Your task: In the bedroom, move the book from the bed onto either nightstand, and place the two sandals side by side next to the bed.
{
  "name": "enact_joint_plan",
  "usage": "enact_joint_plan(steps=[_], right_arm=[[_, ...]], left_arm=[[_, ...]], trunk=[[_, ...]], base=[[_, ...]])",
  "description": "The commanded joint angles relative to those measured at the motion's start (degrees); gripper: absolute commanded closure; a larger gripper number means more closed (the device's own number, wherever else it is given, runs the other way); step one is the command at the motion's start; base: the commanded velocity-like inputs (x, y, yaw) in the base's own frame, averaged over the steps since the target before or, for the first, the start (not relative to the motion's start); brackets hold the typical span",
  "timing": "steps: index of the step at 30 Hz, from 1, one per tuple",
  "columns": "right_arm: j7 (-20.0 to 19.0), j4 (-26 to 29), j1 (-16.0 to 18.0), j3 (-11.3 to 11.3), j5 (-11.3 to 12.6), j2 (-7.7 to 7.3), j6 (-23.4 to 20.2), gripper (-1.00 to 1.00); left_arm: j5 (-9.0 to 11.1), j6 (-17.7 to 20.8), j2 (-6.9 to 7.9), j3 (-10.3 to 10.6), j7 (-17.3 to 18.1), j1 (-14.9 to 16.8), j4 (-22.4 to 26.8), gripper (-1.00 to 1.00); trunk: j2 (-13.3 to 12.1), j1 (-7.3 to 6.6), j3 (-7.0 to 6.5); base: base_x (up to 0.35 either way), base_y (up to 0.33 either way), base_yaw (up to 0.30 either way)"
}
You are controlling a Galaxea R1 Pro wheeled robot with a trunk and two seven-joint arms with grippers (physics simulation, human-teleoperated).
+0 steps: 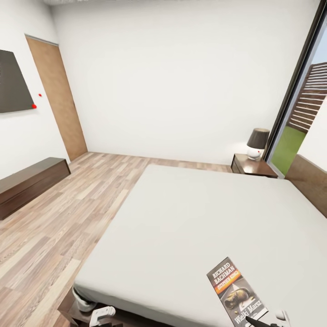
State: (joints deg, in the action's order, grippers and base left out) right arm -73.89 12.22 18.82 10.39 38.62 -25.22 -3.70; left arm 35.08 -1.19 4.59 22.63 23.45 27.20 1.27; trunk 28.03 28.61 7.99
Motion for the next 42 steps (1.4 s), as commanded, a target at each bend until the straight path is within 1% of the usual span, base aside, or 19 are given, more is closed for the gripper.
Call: enact_joint_plan(steps=[1, 20, 35, 42], right_arm=[[-0.1, 0.0, 0.1, 0.5, 0.6, -0.04, -0.3, 1.00], [-0.1, 0.0, 0.1, 0.5, 0.6, 0.00, -0.1, 1.00], [-0.2, 0.0, 0.1, 0.5, 0.6, 0.00, -0.1, 1.00], [-0.2, 0.0, 0.1, 0.5, 0.6, 0.00, -0.1, 1.00]], left_arm=[[0.4, -0.1, 0.02, 0.5, 0.2, 0.0, 0.0, -1.00], [0.4, -0.1, -0.01, 0.5, 0.2, 0.0, 0.0, -1.00], [0.4, -0.1, -0.01, 0.5, 0.2, 0.0, 0.0, -1.00], [0.5, -0.1, -0.02, 0.5, 0.2, 0.0, 0.0, -1.00]], trunk=[[0.1, 0.03, 0.01], [0.1, 0.03, -1.73], [0.1, 0.03, -1.88], [0.1, 0.03, -2.35]], base=[[0.000, 0.000, 0.000], [0.000, 0.000, 0.000], [0.000, 0.000, 0.000], [0.000, 0.000, 0.000]])
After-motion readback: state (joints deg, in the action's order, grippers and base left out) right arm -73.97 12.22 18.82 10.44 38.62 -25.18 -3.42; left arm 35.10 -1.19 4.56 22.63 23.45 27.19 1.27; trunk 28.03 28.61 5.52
